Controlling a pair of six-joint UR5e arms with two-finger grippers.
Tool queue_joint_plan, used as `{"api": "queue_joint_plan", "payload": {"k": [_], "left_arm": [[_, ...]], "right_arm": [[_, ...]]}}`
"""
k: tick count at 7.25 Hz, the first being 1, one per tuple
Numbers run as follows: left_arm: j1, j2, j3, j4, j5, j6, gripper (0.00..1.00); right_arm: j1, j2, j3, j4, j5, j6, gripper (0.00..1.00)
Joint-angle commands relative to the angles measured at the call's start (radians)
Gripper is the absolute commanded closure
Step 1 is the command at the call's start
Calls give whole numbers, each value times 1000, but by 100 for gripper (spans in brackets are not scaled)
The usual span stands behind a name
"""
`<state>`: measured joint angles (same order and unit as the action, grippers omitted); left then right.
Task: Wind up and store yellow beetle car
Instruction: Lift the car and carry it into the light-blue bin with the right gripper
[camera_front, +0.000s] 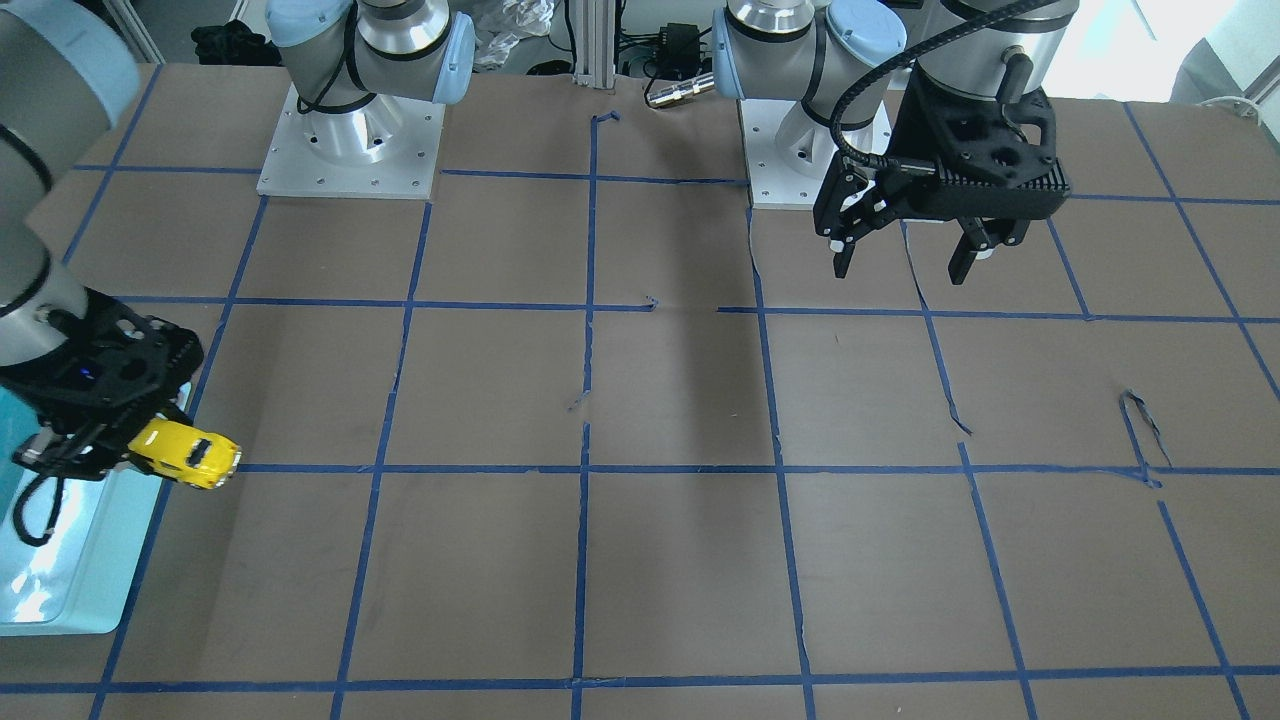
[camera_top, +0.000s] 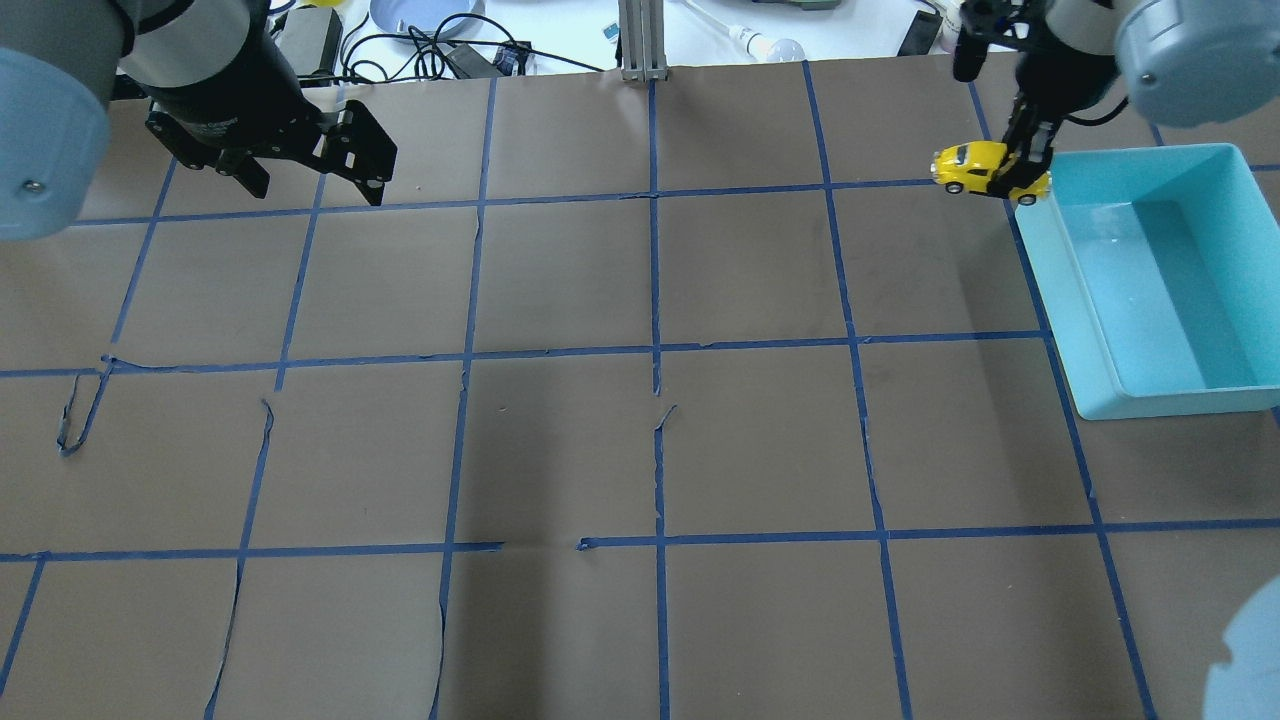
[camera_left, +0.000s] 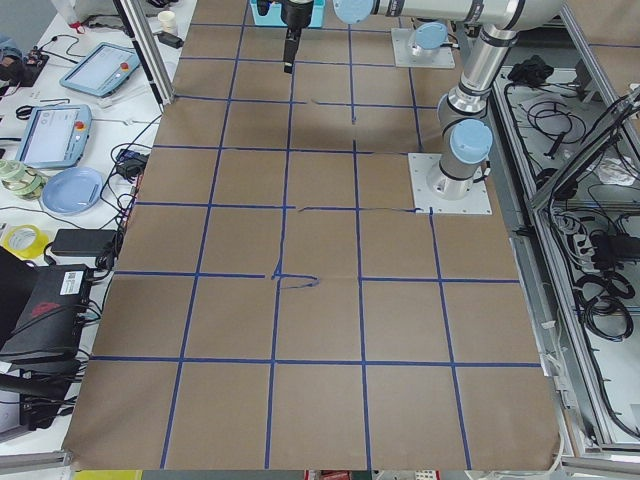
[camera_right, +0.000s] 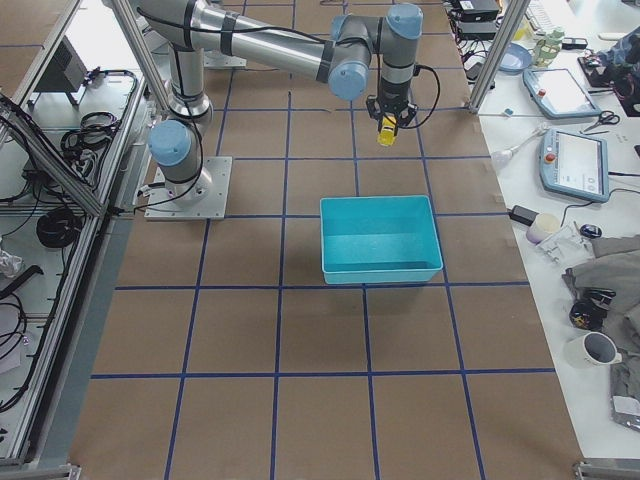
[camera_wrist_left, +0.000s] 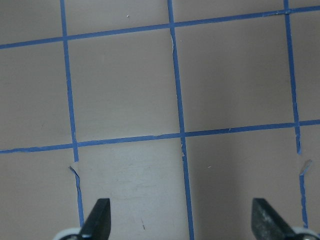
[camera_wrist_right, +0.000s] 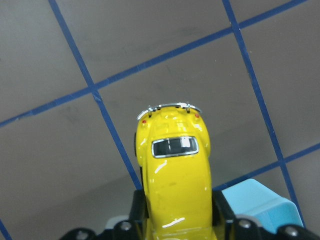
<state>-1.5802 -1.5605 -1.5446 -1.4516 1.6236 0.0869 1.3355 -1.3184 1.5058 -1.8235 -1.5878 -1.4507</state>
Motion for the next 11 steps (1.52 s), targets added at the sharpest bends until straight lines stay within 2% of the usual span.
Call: {"api": "queue_joint_plan", "payload": {"k": [1, 2, 3, 6, 8, 10, 11], "left_arm": [[3, 2, 0, -3, 4, 5, 0], [5, -1, 0, -1, -1, 7, 0], [8, 0, 1, -1, 5, 8, 0], [8, 0, 0, -7, 2, 13, 0], [9, 3, 1, -9, 9, 13, 0], [9, 3, 1, -9, 9, 14, 0], [9, 2, 3, -7, 4, 13, 0]], "right_arm": [[-195, 1, 4, 4, -9, -314, 100], [-261, 19, 16, -8, -9, -436, 100], [-288, 30, 37, -19, -6, -483, 100], [-341, 122, 63, -158, 5, -597, 100], [-348, 200, 63, -265, 6, -614, 100], [-348, 251, 60, -270, 15, -617, 100], [-348, 272, 62, -292, 55, -620, 100]]}}
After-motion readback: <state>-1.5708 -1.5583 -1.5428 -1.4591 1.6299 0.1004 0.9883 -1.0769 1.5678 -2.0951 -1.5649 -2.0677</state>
